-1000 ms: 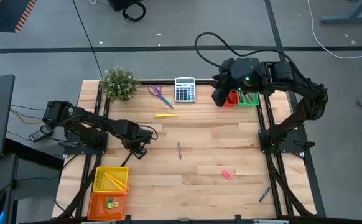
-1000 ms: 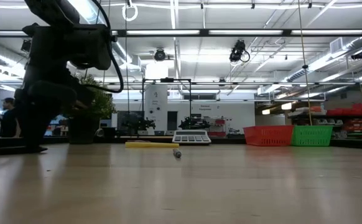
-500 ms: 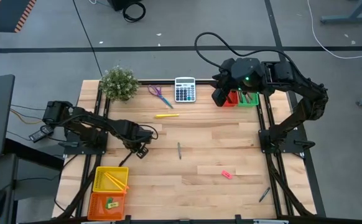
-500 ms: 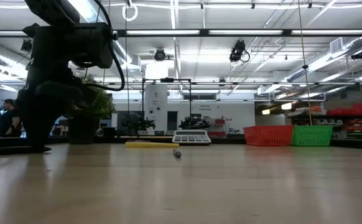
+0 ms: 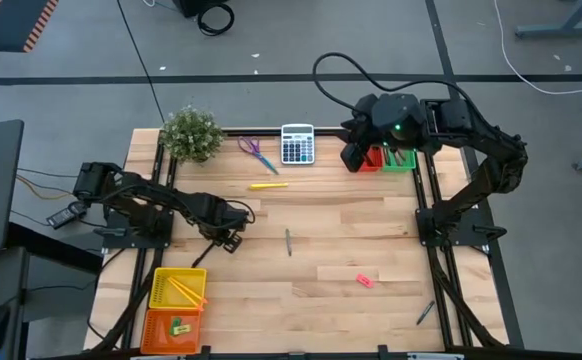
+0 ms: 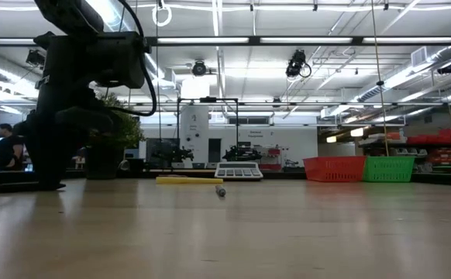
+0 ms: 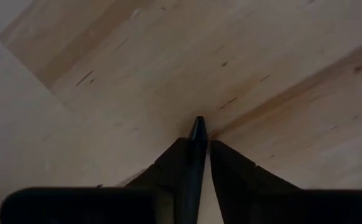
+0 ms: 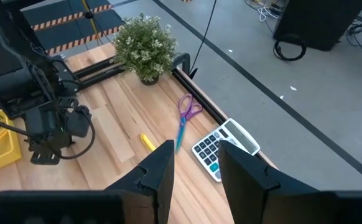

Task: Sort crayons/erasers/pens/pencils in bins
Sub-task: Put the black pen into the red bin

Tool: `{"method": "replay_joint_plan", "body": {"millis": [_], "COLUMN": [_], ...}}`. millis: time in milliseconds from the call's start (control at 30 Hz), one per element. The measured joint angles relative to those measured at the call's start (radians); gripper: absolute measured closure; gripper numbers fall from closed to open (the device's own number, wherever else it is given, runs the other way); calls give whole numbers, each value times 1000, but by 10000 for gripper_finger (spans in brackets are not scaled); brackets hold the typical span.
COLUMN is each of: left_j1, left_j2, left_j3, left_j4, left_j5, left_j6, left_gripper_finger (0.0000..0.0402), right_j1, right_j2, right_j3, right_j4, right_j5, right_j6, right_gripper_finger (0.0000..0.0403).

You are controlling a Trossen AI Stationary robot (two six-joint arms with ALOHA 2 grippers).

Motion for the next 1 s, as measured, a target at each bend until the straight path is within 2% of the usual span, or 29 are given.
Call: {"method": "replay_joint_plan", "body": {"millis": [267,633,800,1000], "left_j1": [0,0,10,50], "left_j2": [-6,-20,-54,-106], "left_j3": [-3,-5,-9,-9], "left_j4": [8,17,21,56], "left_j5": [3,-7,-7,-19], "left_j6": [-4,-22,-24,-6], "left_gripper_finger": [350,352,352,346], "right_j1": [1,1,1,0], "right_j2": [0,0,0,0], "right_j3": [0,0,0,0], "right_j4": [0,0,0,9], "right_j5": [0,37,38,86], "right_j6": [-14,-34,-35,-37], "right_gripper_finger": [272,272,272,272]}}
